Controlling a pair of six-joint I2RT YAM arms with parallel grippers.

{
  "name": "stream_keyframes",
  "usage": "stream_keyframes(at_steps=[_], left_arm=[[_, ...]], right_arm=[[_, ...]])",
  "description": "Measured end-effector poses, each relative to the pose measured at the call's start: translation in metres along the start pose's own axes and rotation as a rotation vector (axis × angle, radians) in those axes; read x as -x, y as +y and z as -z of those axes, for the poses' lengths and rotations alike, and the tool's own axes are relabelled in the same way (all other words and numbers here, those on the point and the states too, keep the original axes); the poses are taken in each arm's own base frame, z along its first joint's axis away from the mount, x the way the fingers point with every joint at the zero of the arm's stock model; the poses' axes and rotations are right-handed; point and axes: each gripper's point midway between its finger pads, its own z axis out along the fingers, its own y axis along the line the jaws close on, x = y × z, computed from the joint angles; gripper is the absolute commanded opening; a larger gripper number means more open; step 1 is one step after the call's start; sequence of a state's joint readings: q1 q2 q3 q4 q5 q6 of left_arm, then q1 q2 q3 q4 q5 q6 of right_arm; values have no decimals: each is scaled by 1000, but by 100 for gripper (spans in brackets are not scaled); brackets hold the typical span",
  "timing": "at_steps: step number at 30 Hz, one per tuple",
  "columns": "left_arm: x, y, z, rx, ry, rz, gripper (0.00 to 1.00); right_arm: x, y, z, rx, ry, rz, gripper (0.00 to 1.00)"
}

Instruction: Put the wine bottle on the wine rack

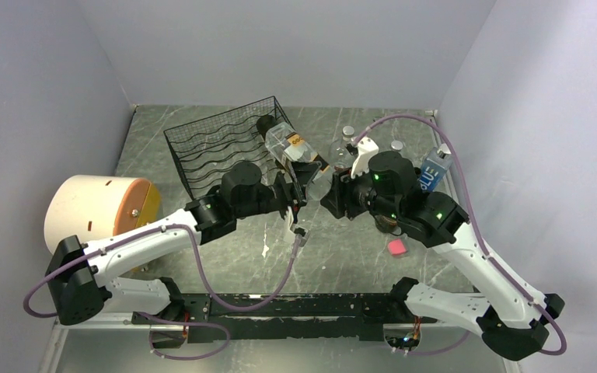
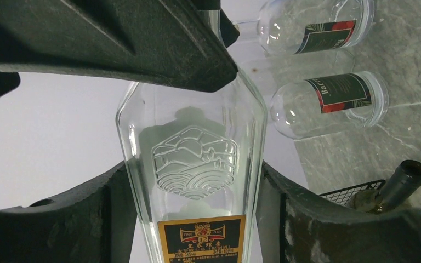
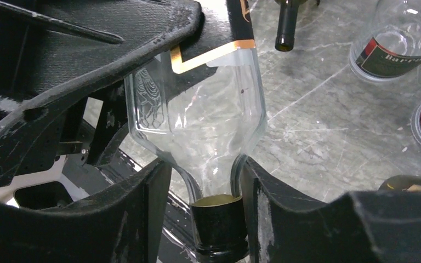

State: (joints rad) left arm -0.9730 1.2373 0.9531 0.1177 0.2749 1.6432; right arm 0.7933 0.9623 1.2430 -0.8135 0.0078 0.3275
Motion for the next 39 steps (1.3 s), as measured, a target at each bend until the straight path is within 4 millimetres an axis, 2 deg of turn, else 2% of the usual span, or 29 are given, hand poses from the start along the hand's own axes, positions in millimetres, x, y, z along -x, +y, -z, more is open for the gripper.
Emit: stream_keyframes(at_steps=[2,7,14,20,23,26,27,28,31,34,37,39], left_arm=[[-1,-1,-1,-4,4,-15,7],[-3,-5,-1,-16,19,-21,7],[-6,-11,0,-36,37,15,7],[-7,-16,-1,-55,43,60,7],[-9,-17,0,-68,52,79,7],[-10,-20,0,-79,58,93,7],[-11,-22,1,-83,62,101,8],[-11,-22,1,-83,62,103,9],[-11,-23,1,-88,64,122,20],[-11,-22,1,-87,67,136,38],[-12,-22,1,-83,69,144,65],[-12,-20,1,-75,69,144,71]], right_arm=[[-4,-2,-2,-5,10,2,46],[-9,-4,-6,-8,22,5,45],[-10,-6,-12,-16,10,6,49],[-15,-9,-18,-31,30,6,49],[-17,-10,-21,-36,39,7,37],[-20,-8,-20,-25,50,14,11],[-21,-7,-20,-20,53,11,5],[-21,-7,-20,-23,55,10,0],[-21,-6,-20,-19,54,10,0],[-19,-7,-20,-22,45,11,0],[-18,-7,-20,-23,39,13,0],[-16,-7,-18,-24,29,17,0]])
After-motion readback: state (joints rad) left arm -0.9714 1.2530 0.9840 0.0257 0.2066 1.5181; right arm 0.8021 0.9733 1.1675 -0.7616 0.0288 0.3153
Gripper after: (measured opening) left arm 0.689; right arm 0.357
